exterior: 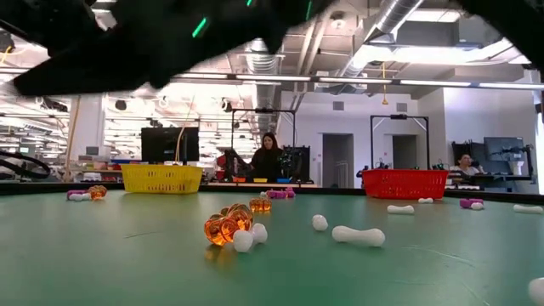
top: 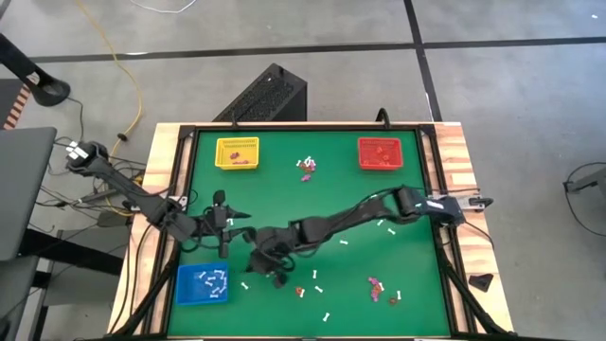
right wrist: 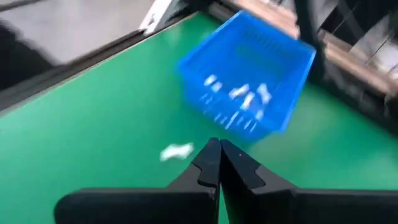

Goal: Sort Halloween decoration
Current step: Put the white bone toy into the blue bin

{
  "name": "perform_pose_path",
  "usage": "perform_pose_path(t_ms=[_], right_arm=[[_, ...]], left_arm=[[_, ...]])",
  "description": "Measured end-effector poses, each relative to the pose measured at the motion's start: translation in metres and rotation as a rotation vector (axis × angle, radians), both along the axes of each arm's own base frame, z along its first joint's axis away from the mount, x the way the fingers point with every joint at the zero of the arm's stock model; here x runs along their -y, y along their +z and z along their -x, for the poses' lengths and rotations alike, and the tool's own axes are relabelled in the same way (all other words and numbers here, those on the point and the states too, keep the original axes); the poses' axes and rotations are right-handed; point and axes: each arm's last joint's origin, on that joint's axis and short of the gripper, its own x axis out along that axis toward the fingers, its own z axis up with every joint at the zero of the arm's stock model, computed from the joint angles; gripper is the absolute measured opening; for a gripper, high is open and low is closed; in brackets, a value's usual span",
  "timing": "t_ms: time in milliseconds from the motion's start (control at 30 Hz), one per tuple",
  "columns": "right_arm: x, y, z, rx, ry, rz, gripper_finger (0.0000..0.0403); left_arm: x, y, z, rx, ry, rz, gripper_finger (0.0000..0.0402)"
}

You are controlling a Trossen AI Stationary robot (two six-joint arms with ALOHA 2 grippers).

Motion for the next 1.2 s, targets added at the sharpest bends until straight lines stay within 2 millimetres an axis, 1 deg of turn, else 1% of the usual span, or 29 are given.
perform_pose_path(t_ms=[67,133,267,367,433,467,500,567,667,767,833,867,967,1067,1200], right_arm=[[0.000,0.024,0.020,-0.130,-0.026,0.019,0.0032],[0.001,0.040,0.042,-0.282,-0.056,0.041,0.0026],[0.001,0.061,0.089,-0.556,-0.125,0.113,0.0020],[0.000,0.074,0.130,-0.624,-0.164,0.122,0.0022],[0.001,0.073,0.158,-0.593,-0.203,0.120,0.0023],[0.002,0.068,0.172,-0.561,-0.232,0.124,0.0023],[0.004,0.064,0.185,-0.512,-0.263,0.123,0.0023],[0.009,0.059,0.210,-0.354,-0.334,0.090,0.0023],[0.017,0.055,0.240,-0.100,-0.404,-0.028,0.0026],[0.020,0.042,0.264,0.044,-0.388,-0.130,0.0028],[0.022,0.036,0.276,0.113,-0.360,-0.160,0.0029],[0.023,0.038,0.280,0.137,-0.352,-0.168,0.0029],[0.025,0.040,0.290,0.158,-0.342,-0.182,0.0029],[0.027,0.043,0.292,0.172,-0.335,-0.171,0.0030],[0.027,0.045,0.294,0.182,-0.325,-0.159,0.0030]], left_arm=[[0.002,0.000,0.001,0.000,-0.012,0.006,0.0141],[0.004,0.002,0.001,0.020,-0.024,0.028,0.0141],[0.012,0.011,0.000,0.091,-0.136,0.100,0.0141],[0.024,0.024,-0.006,0.133,-0.237,0.163,0.0140],[0.036,0.031,-0.013,0.117,-0.267,0.166,0.0136],[0.043,0.034,-0.018,0.107,-0.270,0.158,0.0134],[0.049,0.037,-0.024,0.096,-0.275,0.140,0.0132],[0.064,0.043,-0.038,0.049,-0.291,0.083,0.0127],[0.081,0.046,-0.057,-0.118,-0.321,0.020,0.0124],[0.091,0.054,-0.074,-0.278,-0.305,0.070,0.0123],[0.098,0.058,-0.086,-0.376,-0.306,0.142,0.0123],[0.101,0.058,-0.091,-0.426,-0.320,0.168,0.0122],[0.113,0.052,-0.104,-0.549,-0.396,0.201,0.0122],[0.123,0.038,-0.113,-0.631,-0.456,0.161,0.0122],[0.127,0.013,-0.119,-0.744,-0.446,0.149,0.0122]])
